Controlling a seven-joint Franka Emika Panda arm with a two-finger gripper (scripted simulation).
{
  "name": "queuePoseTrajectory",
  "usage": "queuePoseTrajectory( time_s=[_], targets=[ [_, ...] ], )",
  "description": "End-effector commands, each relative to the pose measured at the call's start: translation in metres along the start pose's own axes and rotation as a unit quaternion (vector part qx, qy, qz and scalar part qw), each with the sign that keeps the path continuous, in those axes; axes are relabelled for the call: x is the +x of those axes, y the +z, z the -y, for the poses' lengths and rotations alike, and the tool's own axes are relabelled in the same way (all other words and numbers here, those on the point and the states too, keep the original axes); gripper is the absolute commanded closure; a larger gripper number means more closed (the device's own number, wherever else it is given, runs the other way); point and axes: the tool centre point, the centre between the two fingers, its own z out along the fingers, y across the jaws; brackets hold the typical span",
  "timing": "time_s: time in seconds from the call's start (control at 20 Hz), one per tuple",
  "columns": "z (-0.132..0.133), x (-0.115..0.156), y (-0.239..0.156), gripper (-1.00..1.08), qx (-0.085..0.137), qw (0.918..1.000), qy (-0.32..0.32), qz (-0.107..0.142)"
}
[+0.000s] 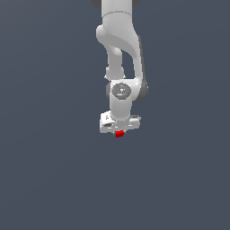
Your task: Pick up the red cube and move it to a goal position.
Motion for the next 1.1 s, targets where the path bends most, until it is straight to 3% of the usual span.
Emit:
queuePoseTrajectory(
  time_s=[0.0, 0.5, 1.05],
  targets=[
    [-0.001, 0.017, -0.008, 1.08, 0.000, 1.0000, 0.000, 0.000],
    [-0.003, 0.066, -0.029, 1.08, 0.000, 1.0000, 0.000, 0.000],
    [-0.004, 0.081, -0.035, 1.08, 0.000, 1.0000, 0.000, 0.000]
  ],
)
